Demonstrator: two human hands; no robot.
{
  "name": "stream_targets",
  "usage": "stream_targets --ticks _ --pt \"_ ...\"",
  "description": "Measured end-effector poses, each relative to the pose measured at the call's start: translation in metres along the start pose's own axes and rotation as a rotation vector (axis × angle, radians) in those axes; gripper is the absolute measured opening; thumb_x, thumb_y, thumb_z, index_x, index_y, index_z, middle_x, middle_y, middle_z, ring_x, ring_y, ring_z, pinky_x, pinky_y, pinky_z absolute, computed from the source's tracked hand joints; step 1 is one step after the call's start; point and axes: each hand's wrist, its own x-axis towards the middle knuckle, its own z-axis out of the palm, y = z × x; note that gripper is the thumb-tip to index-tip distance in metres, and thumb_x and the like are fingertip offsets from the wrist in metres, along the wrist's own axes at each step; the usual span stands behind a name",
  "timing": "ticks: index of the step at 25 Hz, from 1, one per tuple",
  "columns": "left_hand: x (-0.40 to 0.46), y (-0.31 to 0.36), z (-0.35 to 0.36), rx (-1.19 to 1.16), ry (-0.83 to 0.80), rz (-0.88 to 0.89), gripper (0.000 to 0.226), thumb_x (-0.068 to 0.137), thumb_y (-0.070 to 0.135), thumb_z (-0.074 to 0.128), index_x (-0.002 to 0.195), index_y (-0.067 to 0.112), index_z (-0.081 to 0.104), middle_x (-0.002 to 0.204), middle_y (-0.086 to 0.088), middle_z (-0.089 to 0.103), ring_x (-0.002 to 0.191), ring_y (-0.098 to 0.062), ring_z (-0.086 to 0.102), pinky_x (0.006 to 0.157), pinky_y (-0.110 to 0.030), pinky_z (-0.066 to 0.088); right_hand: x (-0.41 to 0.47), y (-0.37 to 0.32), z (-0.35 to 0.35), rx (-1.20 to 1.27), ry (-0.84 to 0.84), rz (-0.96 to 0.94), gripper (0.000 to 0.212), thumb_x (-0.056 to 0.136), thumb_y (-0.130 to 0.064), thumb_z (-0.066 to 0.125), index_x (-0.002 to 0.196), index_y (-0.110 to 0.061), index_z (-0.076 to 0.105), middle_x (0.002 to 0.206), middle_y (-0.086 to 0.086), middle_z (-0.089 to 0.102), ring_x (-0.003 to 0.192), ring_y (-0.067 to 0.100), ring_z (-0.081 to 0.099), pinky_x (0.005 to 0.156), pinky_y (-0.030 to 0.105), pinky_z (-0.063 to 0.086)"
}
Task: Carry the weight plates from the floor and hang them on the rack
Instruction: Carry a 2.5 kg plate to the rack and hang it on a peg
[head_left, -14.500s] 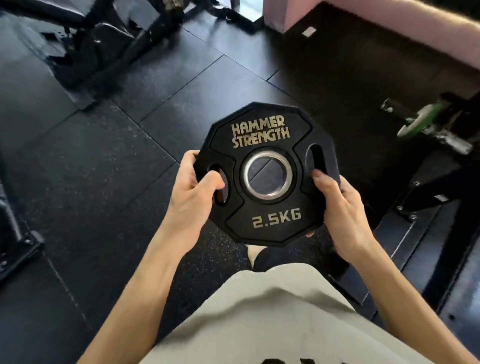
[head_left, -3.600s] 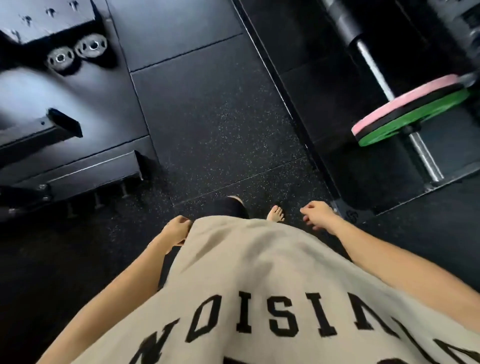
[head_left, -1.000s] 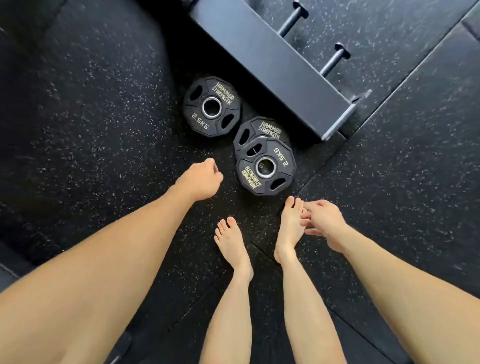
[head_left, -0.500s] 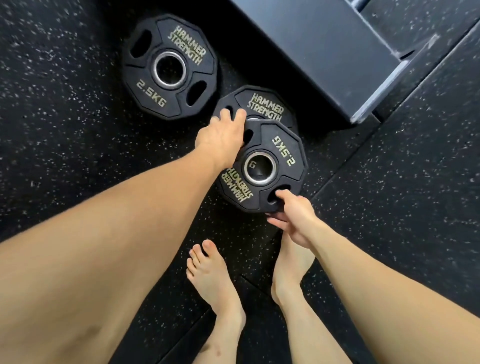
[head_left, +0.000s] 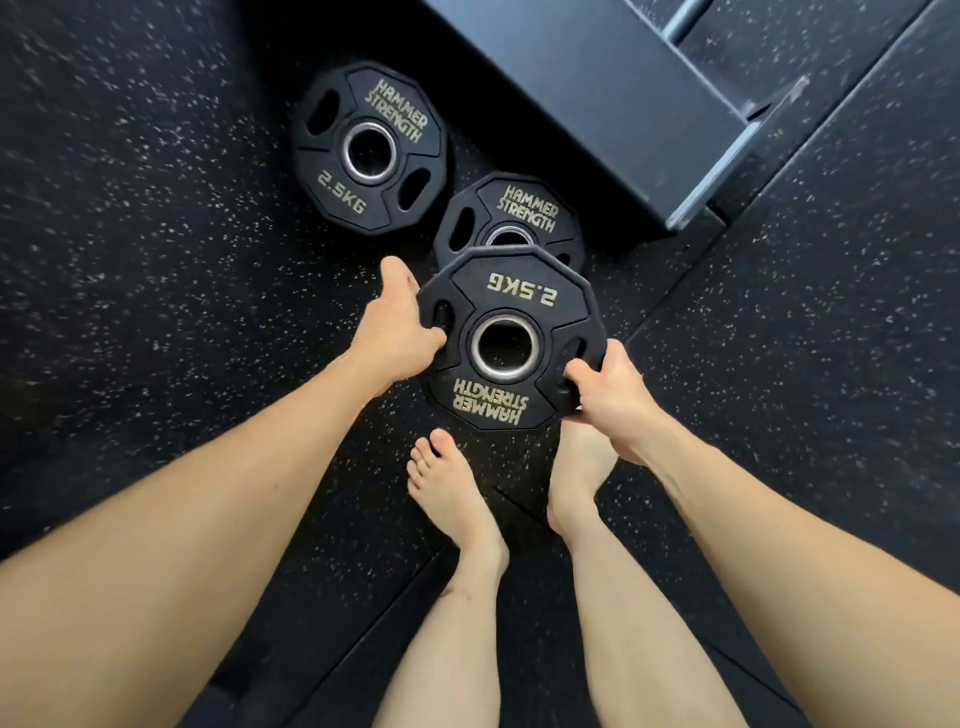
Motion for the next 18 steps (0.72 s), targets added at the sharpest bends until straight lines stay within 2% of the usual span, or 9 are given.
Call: stream_targets --ticks 2,4,6,8,9,12,14,16,18 --pt "-0.046 0.000 -0.026 -0.184 0.048 -0.095 0.041 0.082 0.014 0.069 0.115 0.019 0.045 0.093 0.001 0.062 0.086 -0.021 0.062 0.078 -0.045 0.056 -0.051 -0.022 -0.009 -0.054 -0.011 -0.088 0.027 0.097 -0.023 0.047 0.123 -0.015 0.043 0.110 0.002 0.058 0.099 0.021 0.060 0.081 0.044 0.058" --pt "-0.096 0.009 -0.049 -0.236 0.078 -0.128 0.026 0.086 0.022 0.064 0.111 0.023 0.057 0.099 0.004 0.066 0.095 -0.020 0.062 0.087 -0.041 0.053 -0.105 -0.047 -0.019 -0.106 -0.026 -0.162 0.023 0.098 -0.023 0.047 0.119 -0.015 0.046 0.101 -0.005 0.057 0.090 0.011 0.057 0.070 0.030 0.053" --pt "-0.154 0.028 -0.073 -0.367 0.119 -0.140 0.017 0.090 0.023 0.054 0.107 0.022 0.056 0.096 0.008 0.063 0.093 -0.016 0.058 0.081 -0.035 0.049 -0.167 -0.070 -0.030 -0.123 -0.038 -0.238 0.019 0.097 -0.022 0.049 0.115 -0.014 0.049 0.099 -0.005 0.058 0.086 0.006 0.056 0.066 0.024 0.047" --pt "-0.213 0.050 -0.101 -0.487 0.179 -0.138 0.013 0.093 0.019 0.049 0.106 0.021 0.051 0.090 0.013 0.057 0.085 -0.010 0.054 0.071 -0.026 0.043 -0.231 -0.089 -0.043 -0.075 -0.047 -0.297 0.019 0.096 -0.024 0.051 0.112 -0.015 0.052 0.103 0.000 0.063 0.091 0.011 0.060 0.073 0.027 0.050" --pt "-0.245 0.059 -0.115 -0.530 0.204 -0.130 0.013 0.093 0.017 0.048 0.106 0.019 0.051 0.090 0.013 0.057 0.084 -0.009 0.053 0.070 -0.024 0.042 -0.265 -0.097 -0.049 -0.049 -0.047 -0.318 0.019 0.095 -0.025 0.052 0.112 -0.017 0.053 0.105 0.000 0.064 0.093 0.012 0.062 0.075 0.028 0.052" --pt "-0.335 0.085 -0.153 -0.728 0.241 -0.102 0.026 0.086 0.012 0.050 0.111 0.011 0.055 0.099 0.002 0.063 0.092 -0.016 0.054 0.081 -0.032 0.045 -0.358 -0.120 -0.069 -0.001 -0.022 -0.438 0.015 0.095 -0.025 0.054 0.109 -0.019 0.054 0.101 -0.004 0.065 0.084 0.001 0.060 0.070 0.017 0.048" --pt "-0.405 0.102 -0.176 -0.950 0.265 -0.054 0.018 0.084 0.008 0.050 0.099 0.015 0.057 0.088 0.001 0.063 0.083 -0.014 0.053 0.075 -0.031 0.045 -0.423 -0.135 -0.084 0.015 -0.025 -0.539 0.008 0.095 -0.021 0.055 0.103 -0.021 0.053 0.094 -0.008 0.063 0.074 -0.007 0.057 0.066 0.011 0.046" --pt "-0.473 0.118 -0.195 -1.189 0.290 0.026 0.015 0.090 0.007 0.049 0.084 0.020 0.054 0.072 0.007 0.057 0.069 -0.009 0.051 0.066 -0.025 0.044 -0.486 -0.144 -0.098 0.030 -0.061 -0.630 0.003 0.098 -0.024 0.054 0.099 -0.024 0.052 0.093 -0.009 0.062 0.076 -0.007 0.057 0.071 0.014 0.048" --pt "-0.533 0.128 -0.209 -1.371 0.301 0.126 0.013 0.099 0.019 0.048 0.092 0.017 0.059 0.079 0.006 0.062 0.072 -0.006 0.058 0.066 -0.022 0.049 -0.542 -0.150 -0.108 -0.009 -0.092 -0.704 0.012 0.101 -0.035 0.047 0.093 -0.026 0.049 0.089 -0.011 0.059 0.076 -0.007 0.055 0.075 0.017 0.046"
